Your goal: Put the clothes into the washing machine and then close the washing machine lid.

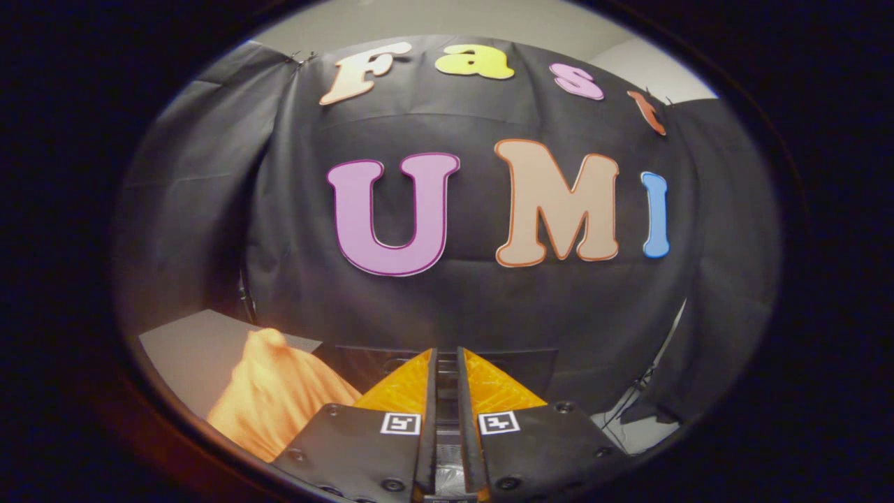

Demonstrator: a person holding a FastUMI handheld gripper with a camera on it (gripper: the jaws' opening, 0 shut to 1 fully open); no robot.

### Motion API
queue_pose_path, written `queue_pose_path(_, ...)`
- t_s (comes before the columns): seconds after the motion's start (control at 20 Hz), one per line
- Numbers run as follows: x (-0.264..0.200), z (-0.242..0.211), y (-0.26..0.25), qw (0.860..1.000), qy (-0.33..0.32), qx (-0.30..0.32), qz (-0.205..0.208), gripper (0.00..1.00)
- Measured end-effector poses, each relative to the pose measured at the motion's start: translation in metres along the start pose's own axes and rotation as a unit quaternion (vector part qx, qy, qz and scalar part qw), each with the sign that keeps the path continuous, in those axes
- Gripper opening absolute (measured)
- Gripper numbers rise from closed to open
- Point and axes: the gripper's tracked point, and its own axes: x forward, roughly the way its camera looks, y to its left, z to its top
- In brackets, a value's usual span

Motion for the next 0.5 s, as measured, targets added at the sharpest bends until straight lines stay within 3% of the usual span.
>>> queue_pose_path(0.5, -0.003, -0.027, 0.002, 1.0, 0.023, 0.003, 0.018, 0.16)
